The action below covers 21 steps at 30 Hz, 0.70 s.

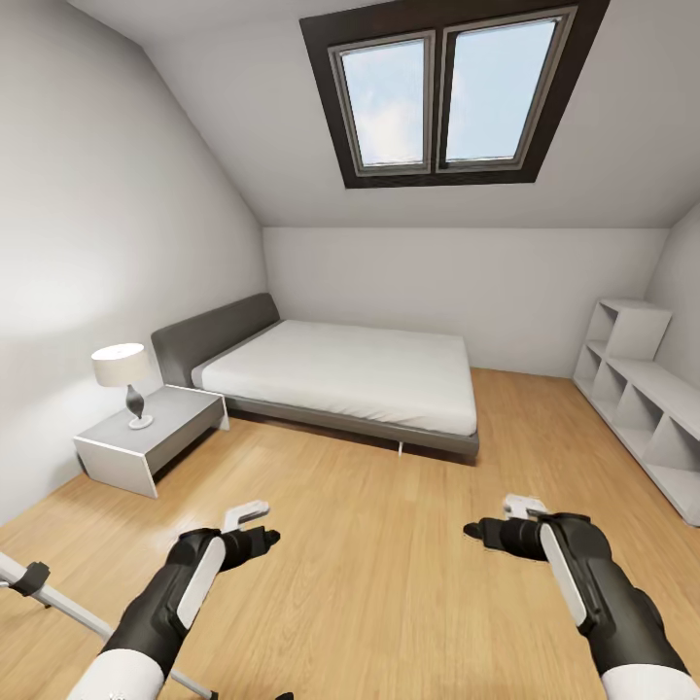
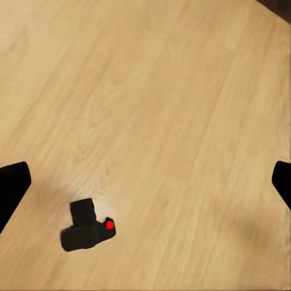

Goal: Attach the digital camera to the camera tripod in the bedroom.

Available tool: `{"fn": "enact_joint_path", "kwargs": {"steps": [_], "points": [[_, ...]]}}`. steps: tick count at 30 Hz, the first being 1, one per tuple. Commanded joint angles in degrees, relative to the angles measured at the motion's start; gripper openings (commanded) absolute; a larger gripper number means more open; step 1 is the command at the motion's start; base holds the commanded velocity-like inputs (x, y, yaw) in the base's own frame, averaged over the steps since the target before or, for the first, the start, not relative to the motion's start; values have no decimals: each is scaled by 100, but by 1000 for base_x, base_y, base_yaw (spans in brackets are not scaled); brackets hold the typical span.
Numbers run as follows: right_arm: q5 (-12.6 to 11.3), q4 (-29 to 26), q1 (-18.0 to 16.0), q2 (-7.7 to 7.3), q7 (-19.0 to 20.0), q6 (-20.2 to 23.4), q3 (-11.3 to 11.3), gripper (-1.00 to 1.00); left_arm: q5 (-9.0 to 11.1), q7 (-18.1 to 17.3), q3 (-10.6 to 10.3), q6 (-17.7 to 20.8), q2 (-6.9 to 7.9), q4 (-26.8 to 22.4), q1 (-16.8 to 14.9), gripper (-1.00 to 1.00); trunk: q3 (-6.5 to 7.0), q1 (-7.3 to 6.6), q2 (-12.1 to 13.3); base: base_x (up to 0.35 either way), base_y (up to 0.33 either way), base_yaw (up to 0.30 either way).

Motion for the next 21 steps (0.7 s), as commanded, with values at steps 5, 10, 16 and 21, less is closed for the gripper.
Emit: {"fn": "enact_joint_path", "kwargs": {"steps": [5, 10, 16, 21], "points": [[-104, -175, -43, 0, 72, -23, -28, 100, 45, 78, -8, 10, -259, -36, -43, 100, -7, 0, -4, 0, 0, 0], [-135, -141, -57, 6, 105, -67, -38, 100, 59, 241, -3, 52, -450, -425, -58, 100, -7, 0, -4, 0, 0, 0], [-142, -52, -61, 2, 120, -140, -49, 100, 121, 493, 13, 73, -576, -670, -62, 100, -7, 0, -4, 0, 0, 0], [-135, -46, -62, 6, 118, -148, -46, 100, 120, 513, -2, 75, -604, -618, -62, 100, -7, 0, -4, 0, 0, 0]]}}
